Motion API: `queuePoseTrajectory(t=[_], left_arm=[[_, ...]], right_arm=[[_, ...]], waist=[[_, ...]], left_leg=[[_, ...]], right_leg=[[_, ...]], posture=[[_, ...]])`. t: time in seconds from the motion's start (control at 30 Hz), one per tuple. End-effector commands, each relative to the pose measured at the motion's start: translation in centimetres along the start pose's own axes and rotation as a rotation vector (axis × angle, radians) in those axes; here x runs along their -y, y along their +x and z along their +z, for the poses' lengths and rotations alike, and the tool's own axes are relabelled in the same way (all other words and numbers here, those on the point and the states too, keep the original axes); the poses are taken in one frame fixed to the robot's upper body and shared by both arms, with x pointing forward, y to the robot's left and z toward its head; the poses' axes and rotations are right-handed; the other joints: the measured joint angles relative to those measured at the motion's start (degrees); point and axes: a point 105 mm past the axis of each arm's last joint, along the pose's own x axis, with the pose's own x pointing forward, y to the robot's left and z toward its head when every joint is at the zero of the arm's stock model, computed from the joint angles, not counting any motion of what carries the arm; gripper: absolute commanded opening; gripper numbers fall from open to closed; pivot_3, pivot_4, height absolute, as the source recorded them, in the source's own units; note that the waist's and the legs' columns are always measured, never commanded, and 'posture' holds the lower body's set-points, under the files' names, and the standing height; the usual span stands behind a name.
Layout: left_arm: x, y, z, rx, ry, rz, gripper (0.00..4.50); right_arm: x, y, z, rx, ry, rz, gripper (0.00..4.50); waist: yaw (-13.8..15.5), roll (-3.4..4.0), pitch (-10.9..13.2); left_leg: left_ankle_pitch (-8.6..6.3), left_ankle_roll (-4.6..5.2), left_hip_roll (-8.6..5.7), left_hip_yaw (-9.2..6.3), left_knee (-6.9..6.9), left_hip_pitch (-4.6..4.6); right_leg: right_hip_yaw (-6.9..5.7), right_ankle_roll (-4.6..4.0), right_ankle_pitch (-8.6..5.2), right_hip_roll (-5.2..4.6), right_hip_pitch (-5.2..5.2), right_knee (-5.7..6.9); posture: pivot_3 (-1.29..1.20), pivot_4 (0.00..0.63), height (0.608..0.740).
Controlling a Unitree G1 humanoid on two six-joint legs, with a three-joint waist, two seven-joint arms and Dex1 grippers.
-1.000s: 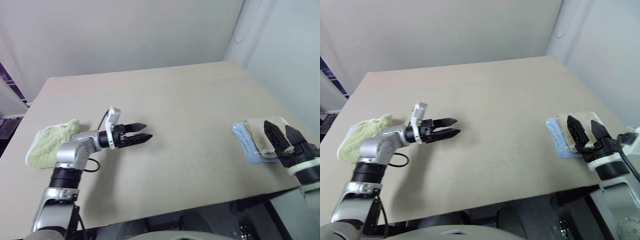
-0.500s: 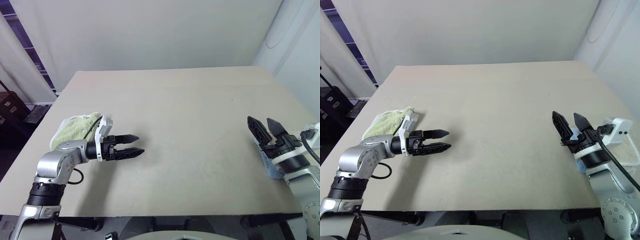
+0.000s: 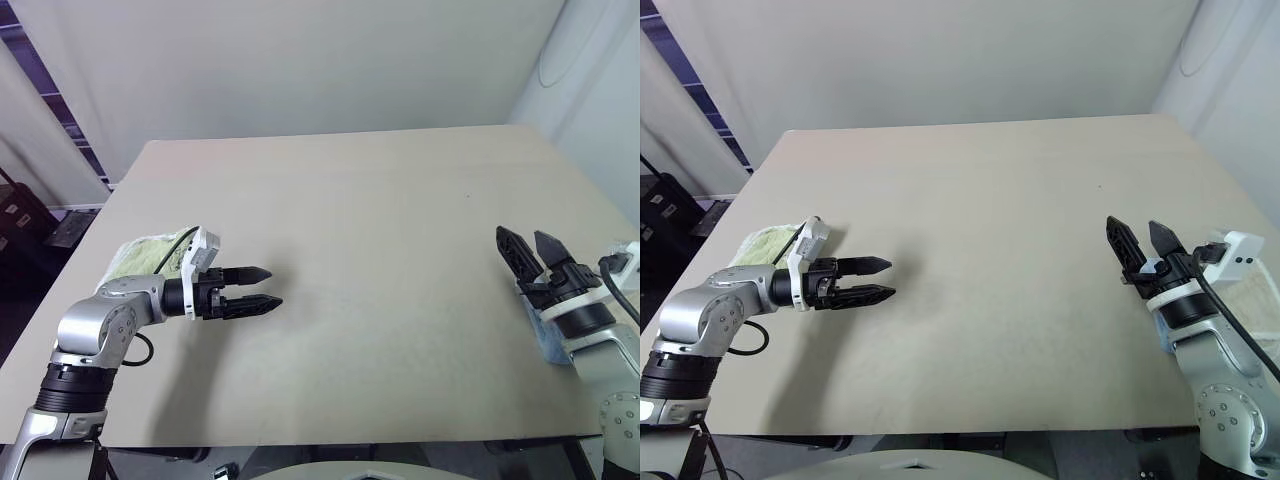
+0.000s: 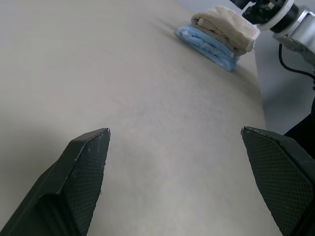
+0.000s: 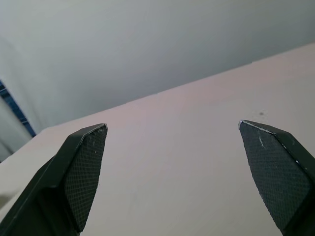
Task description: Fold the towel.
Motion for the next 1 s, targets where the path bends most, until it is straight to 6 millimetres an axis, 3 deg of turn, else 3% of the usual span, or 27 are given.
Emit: queuePoseTrajectory(t=[0.03,0.1,0.17,0.2,0.23,0.27,0.3,0.4,0.6,0.77,0.83,0.87,0.93,0.97,1.0], left_arm=[[0.5,-0.2,1.6,0.007,0.051,-0.004,4.5],[0.8,0.0,1.8,-0.002,0.052,-0.01,4.5],[1.1,0.2,2.0,-0.008,0.052,-0.015,4.5],[1.2,0.3,2.1,-0.011,0.051,-0.016,4.5],[1.3,0.4,2.1,-0.015,0.049,-0.016,4.5],[1.4,0.5,2.2,-0.024,0.052,-0.015,4.5],[1.6,0.5,2.2,-0.033,0.055,-0.019,4.5],[2.1,0.9,3.1,-0.035,0.06,-0.027,4.5],[2.9,1.6,4.4,-0.051,0.058,-0.042,4.5],[3.1,1.2,3.8,-0.045,0.033,-0.032,4.5],[3.1,1.1,3.6,-0.044,0.027,-0.028,4.5],[3.0,1.1,3.6,-0.041,0.028,-0.02,4.5],[2.9,1.2,3.8,-0.031,0.032,-0.003,4.5],[2.8,1.3,4.0,-0.025,0.039,0.005,4.5],[2.9,1.4,4.4,-0.009,0.046,0.013,4.5]], right_arm=[[-0.5,-0.1,1.7,0.087,-0.028,0.021,4.47],[-0.8,-0.1,1.7,0.093,-0.02,0.036,4.47],[-1.1,-0.2,1.5,0.088,-0.012,0.045,4.47],[-1.0,-0.2,1.2,0.079,-0.008,0.038,4.47],[-0.8,-0.2,0.9,0.071,0.0,0.025,4.47],[-0.5,-0.2,0.7,0.069,-0.007,0.003,4.47],[-0.2,-0.2,0.6,0.074,0.004,-0.019,4.47],[0.2,-0.3,0.5,0.08,-0.017,-0.049,4.47],[0.2,-0.5,0.1,0.079,-0.019,-0.056,4.47],[-0.7,-0.7,0.0,0.076,-0.073,-0.016,4.47],[-0.9,-0.7,0.0,0.075,-0.087,-0.005,4.47],[-1.1,-0.7,-0.1,0.076,-0.075,0.007,4.47],[-1.3,-0.6,-0.3,0.074,-0.039,0.022,4.47],[-1.1,-0.4,-0.5,0.071,-0.019,0.011,4.47],[-0.8,-0.2,-0.8,0.057,-0.025,-0.007,4.47]], waist=[[-0.4,-0.05,0.1],[-1.3,-0.22,0.2],[-1.4,0.09,0.1],[-1.4,0.26,0.2],[-1.3,0.17,0.2],[-0.5,-0.09,0.2],[0.3,-0.2,0.2],[1.2,-0.28,0.1],[1.5,-0.31,0.1],[1.4,-0.38,0.2],[0.3,-0.52,0.2],[-0.6,-0.46,0.2],[-1.6,-0.12,0.1],[-1.4,0.24,0.2],[-0.9,-0.01,0.2]], left_leg=[[0.0,0.01,-0.04,-0.04,0.03,-0.05],[0.06,0.12,-0.16,-0.37,0.27,-0.08],[0.31,0.54,0.18,0.53,0.28,-0.26],[0.48,0.7,-0.7,-0.83,0.14,-0.29],[0.66,0.74,-1.6,-2.42,0.2,-0.3],[0.69,0.62,-1.87,-2.94,0.13,-0.27],[0.65,0.36,-1.94,-2.63,0.06,-0.26],[0.92,0.22,-1.47,-1.3,-0.44,-0.33],[0.98,0.18,-1.46,-0.63,-0.73,-0.24],[0.99,0.16,-1.44,-0.57,-0.73,-0.21],[0.94,0.27,-1.57,-0.79,-0.72,-0.28],[0.96,0.29,-1.23,-0.44,-0.52,-0.4],[0.85,0.47,0.84,2.16,0.36,-1.39],[1.19,0.64,0.4,1.45,0.1,-1.38],[1.27,0.52,0.13,0.76,0.13,-1.32]], right_leg=[[-0.12,0.02,0.0,-0.05,0.04,0.0],[-1.57,0.14,-0.13,-1.16,0.84,-0.13],[-3.21,0.24,-0.45,-2.26,1.64,-0.14],[-3.17,0.18,-0.55,-1.76,1.78,-0.06],[-1.99,-0.01,-0.93,-0.58,1.52,0.38],[0.26,0.09,-1.77,1.75,1.19,1.15],[1.85,-1.33,-2.69,3.33,1.08,1.13],[2.66,-1.67,-2.77,3.1,0.43,1.6],[3.46,-1.65,-2.77,3.19,0.16,1.62],[3.52,-1.65,-2.76,3.21,0.15,1.68],[2.96,-1.64,-2.77,2.87,0.62,1.62],[1.98,-1.64,-2.84,2.33,1.08,1.49],[-0.51,-2.1,-3.4,1.31,1.83,1.48],[-1.06,-2.54,-3.56,1.25,2.2,1.33],[0.24,-2.94,-3.54,2.48,1.76,1.66]], posture=[[0.0,0.0,0.74],[0.0,0.0,0.74],[0.0,0.0,0.74],[0.0,0.0,0.74],[0.0,0.0,0.74],[0.0,0.0,0.74],[0.0,0.0,0.74],[0.0,0.0,0.74],[0.0,0.0,0.74],[0.0,0.0,0.74],[0.0,0.0,0.74],[0.0,0.0,0.74],[0.0,0.0,0.74],[0.0,0.0,0.74],[0.0,0.0,0.74]])
